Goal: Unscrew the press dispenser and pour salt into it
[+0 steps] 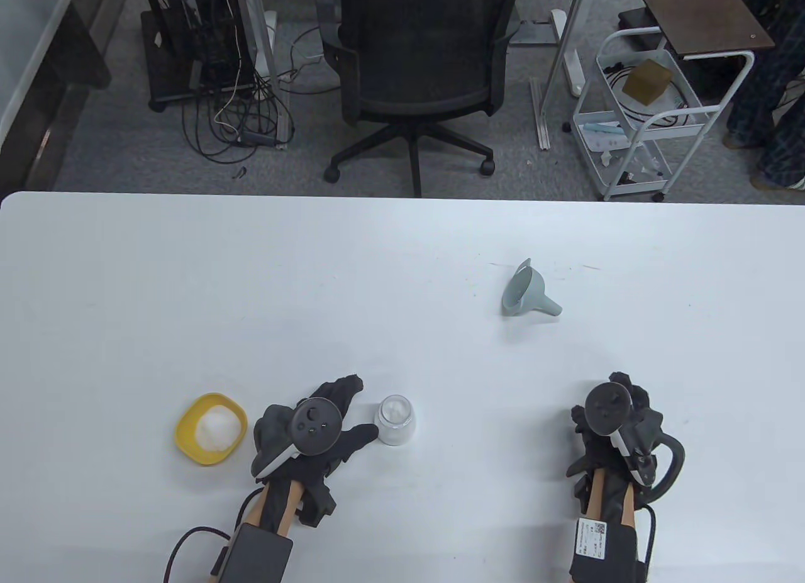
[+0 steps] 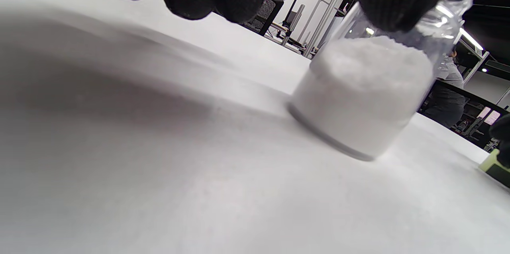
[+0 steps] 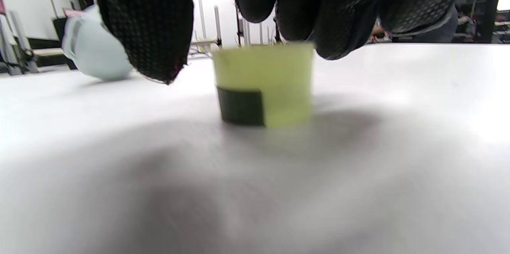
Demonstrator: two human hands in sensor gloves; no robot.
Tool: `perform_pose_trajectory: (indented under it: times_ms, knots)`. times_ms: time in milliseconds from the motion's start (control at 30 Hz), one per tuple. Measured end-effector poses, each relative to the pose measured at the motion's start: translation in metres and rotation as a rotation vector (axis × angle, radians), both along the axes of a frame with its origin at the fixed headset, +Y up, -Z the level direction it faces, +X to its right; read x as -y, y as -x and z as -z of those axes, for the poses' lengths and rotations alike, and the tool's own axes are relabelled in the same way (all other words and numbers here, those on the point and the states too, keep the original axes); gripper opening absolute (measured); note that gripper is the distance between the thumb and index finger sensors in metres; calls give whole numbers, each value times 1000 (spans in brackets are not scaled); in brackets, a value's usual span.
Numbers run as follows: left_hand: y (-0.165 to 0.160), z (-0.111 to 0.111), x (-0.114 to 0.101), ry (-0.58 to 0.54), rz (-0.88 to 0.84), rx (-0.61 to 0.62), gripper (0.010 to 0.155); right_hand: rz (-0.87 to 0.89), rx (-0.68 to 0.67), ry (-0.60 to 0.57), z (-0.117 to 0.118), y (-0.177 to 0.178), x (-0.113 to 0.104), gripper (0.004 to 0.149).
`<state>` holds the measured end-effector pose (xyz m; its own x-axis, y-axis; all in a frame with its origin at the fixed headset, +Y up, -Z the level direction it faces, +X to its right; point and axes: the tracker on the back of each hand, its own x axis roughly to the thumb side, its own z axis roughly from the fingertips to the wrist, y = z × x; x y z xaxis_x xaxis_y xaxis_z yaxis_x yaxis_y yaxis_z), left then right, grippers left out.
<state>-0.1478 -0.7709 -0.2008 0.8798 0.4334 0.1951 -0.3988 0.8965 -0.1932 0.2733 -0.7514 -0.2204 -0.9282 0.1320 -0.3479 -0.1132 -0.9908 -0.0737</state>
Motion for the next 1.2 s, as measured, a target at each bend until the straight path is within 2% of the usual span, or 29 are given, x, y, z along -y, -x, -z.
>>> perform_pose_trajectory:
  times_ms: [133, 267, 400, 500, 733, 1067, 1200]
  knots:
    - [5, 0, -9, -22, 17, -9, 96, 2, -105, -33, 5, 22, -9, 87]
    - [13, -1, -23, -37, 68, -35, 97, -27, -234, -15, 10, 50, -10, 87]
    - [34, -1, -41, -77, 203, -116, 96, -66, -334, -9, 12, 78, -13, 87]
    - [53, 0, -46, -70, 275, -189, 91, -98, -385, -22, 12, 92, -15, 86]
    - [112, 2, -41, 95, 352, -380, 78, -135, -446, -9, 11, 107, -13, 83]
    - [178, -10, -24, 367, 131, -538, 79, -145, -491, -38, 9, 112, -14, 81]
    - [190, -12, -16, 427, 146, -601, 78, -158, -502, -44, 8, 114, -15, 80]
